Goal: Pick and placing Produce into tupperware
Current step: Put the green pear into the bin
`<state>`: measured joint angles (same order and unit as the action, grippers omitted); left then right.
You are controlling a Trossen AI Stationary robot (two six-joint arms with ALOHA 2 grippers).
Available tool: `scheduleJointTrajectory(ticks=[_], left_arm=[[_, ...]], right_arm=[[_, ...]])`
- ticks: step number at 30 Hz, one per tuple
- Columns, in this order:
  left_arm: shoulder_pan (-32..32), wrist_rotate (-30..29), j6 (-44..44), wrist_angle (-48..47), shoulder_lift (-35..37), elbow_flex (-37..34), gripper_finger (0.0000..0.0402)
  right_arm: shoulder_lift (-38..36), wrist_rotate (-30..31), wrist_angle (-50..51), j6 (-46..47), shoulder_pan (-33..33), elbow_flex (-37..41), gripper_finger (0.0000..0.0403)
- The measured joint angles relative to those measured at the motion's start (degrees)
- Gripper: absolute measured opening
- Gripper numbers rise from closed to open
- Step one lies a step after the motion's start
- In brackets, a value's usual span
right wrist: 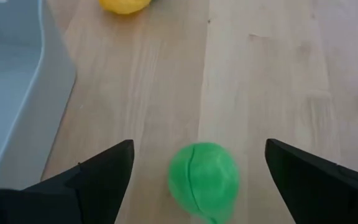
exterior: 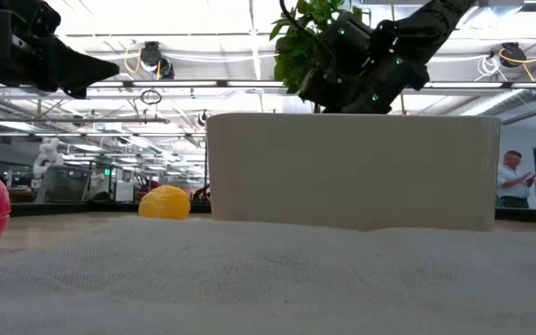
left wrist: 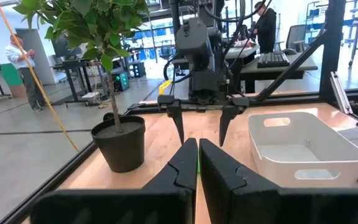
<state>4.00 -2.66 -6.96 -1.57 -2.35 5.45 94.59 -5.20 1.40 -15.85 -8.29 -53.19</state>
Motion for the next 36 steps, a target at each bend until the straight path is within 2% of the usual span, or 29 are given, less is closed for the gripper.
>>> scheduleJointTrajectory(ticks=[10, 29, 36], left_arm=[[0.0, 0.0, -0.2, 0.0, 0.0, 0.0, 0.0021], [0.0, 0.0, -0.3, 0.0, 0.0, 0.0, 0.0021], [0.0, 0.0, -0.3, -0.1, 0.0, 0.0, 0.0021]], right_arm=[[0.3, 0.0, 0.4, 0.1, -1.1, 0.0, 0.0354], [7.6, -0.7, -2.3, -1.6, -1.4, 0.0, 0.0354], [7.6, -1.0, -2.7, -1.8, -1.4, 0.0, 0.0331]])
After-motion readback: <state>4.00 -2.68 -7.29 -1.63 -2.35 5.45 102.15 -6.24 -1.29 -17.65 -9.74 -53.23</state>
